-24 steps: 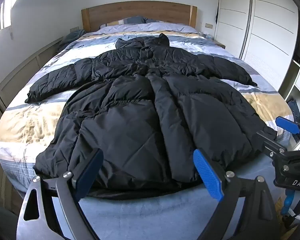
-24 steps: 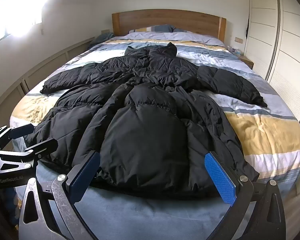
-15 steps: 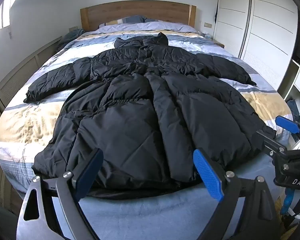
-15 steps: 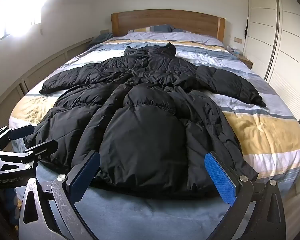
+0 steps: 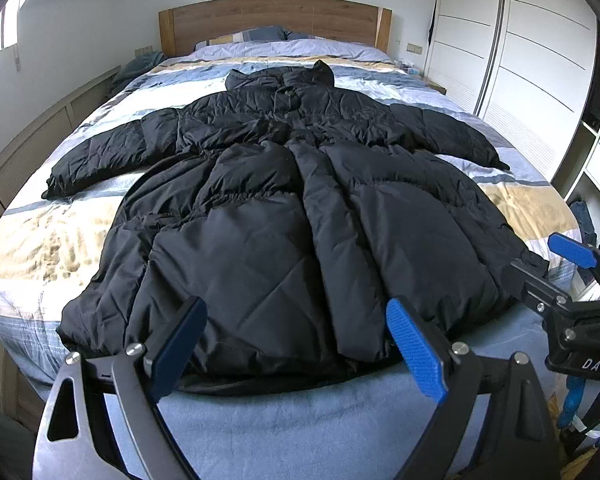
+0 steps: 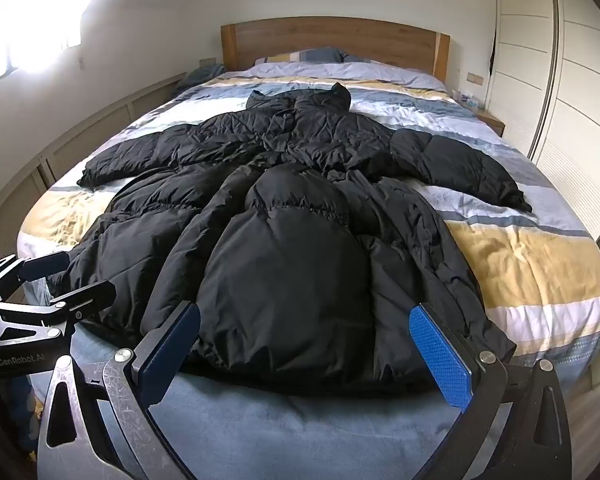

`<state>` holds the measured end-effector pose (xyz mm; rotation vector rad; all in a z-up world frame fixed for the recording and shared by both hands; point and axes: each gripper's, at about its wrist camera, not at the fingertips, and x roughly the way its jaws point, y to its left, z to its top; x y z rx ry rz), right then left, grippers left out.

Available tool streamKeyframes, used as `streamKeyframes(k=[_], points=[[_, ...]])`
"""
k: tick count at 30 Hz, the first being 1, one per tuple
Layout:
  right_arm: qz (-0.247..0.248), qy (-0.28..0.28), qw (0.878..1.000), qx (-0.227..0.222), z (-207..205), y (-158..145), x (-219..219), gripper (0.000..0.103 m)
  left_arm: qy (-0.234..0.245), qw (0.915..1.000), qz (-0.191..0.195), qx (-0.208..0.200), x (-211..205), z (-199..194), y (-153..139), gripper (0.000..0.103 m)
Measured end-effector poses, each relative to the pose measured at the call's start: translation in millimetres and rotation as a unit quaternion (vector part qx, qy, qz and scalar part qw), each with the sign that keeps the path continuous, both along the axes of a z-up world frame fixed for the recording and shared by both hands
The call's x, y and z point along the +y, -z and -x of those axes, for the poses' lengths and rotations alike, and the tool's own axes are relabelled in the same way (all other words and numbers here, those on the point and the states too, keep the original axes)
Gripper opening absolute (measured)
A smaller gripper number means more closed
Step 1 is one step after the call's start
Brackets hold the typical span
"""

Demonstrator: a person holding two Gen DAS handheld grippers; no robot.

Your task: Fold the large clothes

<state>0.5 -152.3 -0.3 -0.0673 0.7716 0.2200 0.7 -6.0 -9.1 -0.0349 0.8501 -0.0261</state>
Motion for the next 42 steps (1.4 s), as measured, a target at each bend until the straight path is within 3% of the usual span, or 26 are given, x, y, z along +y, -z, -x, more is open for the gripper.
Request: streamKeyframes(k=[42], points=[[0.005, 0.000, 1.000, 0.008, -1.5, 4.1, 4.0, 0.103, 0.006, 1.0000, 0.000, 0.004, -9.5, 0.1, -0.7, 0.092]])
